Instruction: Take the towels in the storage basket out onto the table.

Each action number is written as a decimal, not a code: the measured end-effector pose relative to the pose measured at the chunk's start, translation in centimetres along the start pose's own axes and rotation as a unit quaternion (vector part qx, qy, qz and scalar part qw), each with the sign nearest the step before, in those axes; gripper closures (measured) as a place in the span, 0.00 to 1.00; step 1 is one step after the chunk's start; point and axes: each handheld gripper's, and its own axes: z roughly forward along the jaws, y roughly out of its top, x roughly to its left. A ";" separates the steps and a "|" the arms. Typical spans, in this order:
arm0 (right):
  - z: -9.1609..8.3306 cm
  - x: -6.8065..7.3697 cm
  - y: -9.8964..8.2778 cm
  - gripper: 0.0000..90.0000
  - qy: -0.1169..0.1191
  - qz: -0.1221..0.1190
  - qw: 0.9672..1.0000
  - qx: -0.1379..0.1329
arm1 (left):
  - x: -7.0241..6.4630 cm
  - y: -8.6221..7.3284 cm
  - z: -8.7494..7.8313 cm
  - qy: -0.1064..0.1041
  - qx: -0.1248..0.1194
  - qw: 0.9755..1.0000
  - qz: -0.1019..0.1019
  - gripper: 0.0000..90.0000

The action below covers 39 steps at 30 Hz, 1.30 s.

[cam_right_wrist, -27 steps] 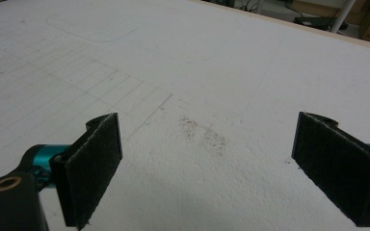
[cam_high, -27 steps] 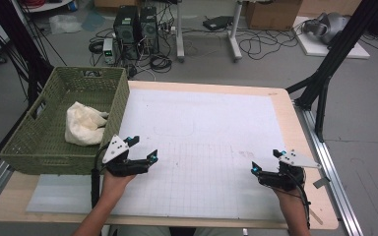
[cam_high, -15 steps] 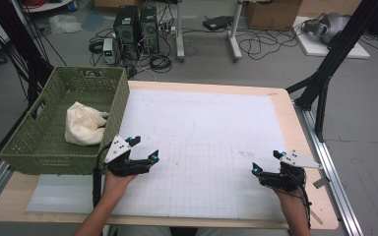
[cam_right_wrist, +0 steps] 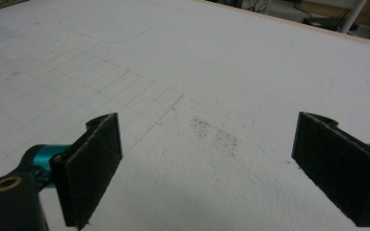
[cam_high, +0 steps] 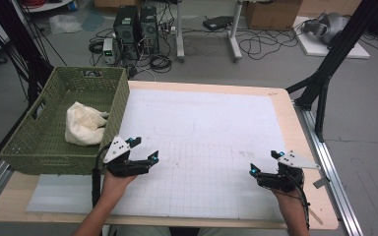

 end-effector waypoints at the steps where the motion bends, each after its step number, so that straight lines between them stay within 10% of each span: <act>1: 0.0 0.1 0.0 0.11 0.002 0.002 1.000 0.000 | 0.0 0.1 -0.1 -0.002 0.000 1.000 0.000 0.20; 11: 0.0 0.0 0.0 0.11 0.003 0.002 1.000 -0.001 | -0.5 1.5 -1.0 -0.007 -0.006 1.000 0.019 0.22; 19: 0.1 0.1 0.0 0.11 0.006 0.004 1.000 0.000 | 0.3 3.8 -2.7 -0.015 -0.025 1.000 -0.005 0.22; 39: 0.1 0.1 0.0 0.11 0.008 0.007 1.000 -0.001 | 7.6 9.9 -6.6 0.042 -0.042 0.998 -0.017 0.21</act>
